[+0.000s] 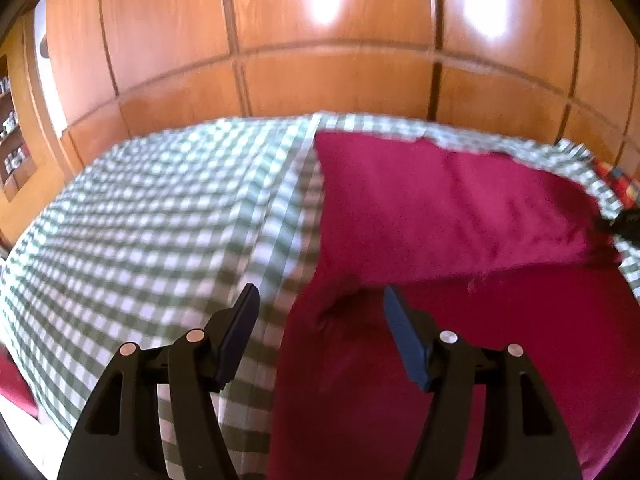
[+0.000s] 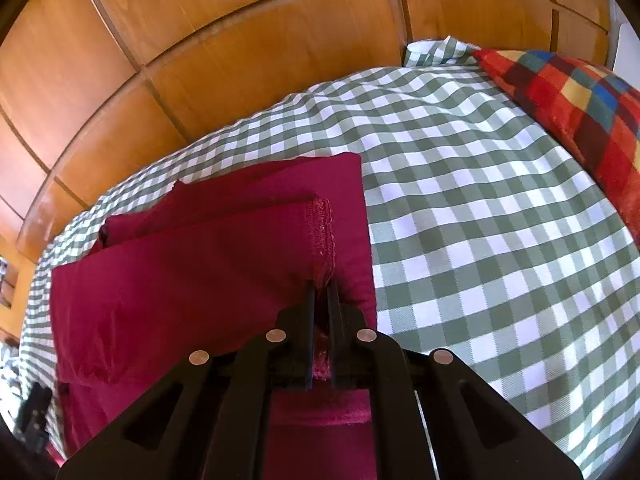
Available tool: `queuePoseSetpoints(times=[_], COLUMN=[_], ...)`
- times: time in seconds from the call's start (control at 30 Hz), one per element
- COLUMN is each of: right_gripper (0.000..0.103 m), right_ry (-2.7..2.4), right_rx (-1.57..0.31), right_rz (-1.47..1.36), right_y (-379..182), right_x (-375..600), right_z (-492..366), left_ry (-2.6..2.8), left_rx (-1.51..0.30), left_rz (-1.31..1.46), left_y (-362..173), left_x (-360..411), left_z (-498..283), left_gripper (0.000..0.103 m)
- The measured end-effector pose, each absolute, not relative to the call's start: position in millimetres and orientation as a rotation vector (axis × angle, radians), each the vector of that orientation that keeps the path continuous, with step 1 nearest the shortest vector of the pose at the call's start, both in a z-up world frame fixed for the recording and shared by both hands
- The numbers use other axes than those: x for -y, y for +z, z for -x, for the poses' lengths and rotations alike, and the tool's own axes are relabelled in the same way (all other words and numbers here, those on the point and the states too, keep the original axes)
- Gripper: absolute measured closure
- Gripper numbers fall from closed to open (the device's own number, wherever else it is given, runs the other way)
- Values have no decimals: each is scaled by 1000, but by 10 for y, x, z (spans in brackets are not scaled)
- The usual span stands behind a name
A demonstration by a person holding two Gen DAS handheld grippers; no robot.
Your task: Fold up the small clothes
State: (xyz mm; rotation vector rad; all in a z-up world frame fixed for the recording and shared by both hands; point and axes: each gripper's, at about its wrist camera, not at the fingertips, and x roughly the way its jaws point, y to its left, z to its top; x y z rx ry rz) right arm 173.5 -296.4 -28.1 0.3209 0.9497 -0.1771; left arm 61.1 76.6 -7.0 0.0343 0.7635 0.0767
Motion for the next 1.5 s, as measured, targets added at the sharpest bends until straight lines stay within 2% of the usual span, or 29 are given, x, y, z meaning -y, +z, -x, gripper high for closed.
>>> queuePoseSetpoints(times=[0.13,0.2,0.27,0.33,0.5,0.67,0.8,1.1,1.37,1.5], right_gripper=[98,92,60,51,51,51,51,51,37,35], right_ry=[-181,-185,-218,-195,-130,-125,-160,-166,-208,-223], right_rx=[-965,-965,-928,-860,-827,-886,-892,-869,-859,-852], right_rz=[-291,-283,-232,-174,-55,60,127,125,135,147], right_y=[-262,-236,-114,60,135,-219,-543,-553,-522,-481], right_x=[2951,2949,2892,2741,2321,1993,1882,1888,1878,1863], right_z=[-1713,-1704,-1659,-1606,-1658,-1798,-1773,-1746,-1722,-1691], left_ry=[35,15,6,-6,-5,5,11,15,38,39], left_rx=[-735,-748,-760,-750,-739,-805,-895,-871,-827,-805], left_rz=[-31,-54,-88,-94,-108,-96,-14,27,20,-17], left_y=[70,43,0,5,15,-178,-432,-371,-210,-156], left_x=[-679,-589,-483,-428,-337,-348,-491,-540,-539,-494], left_z=[-762,-882,-1004,-1078,-1277,-1469,-1594,-1545,-1320,-1175], left_gripper=[33,33,33,33,33,33,28,27,28,28])
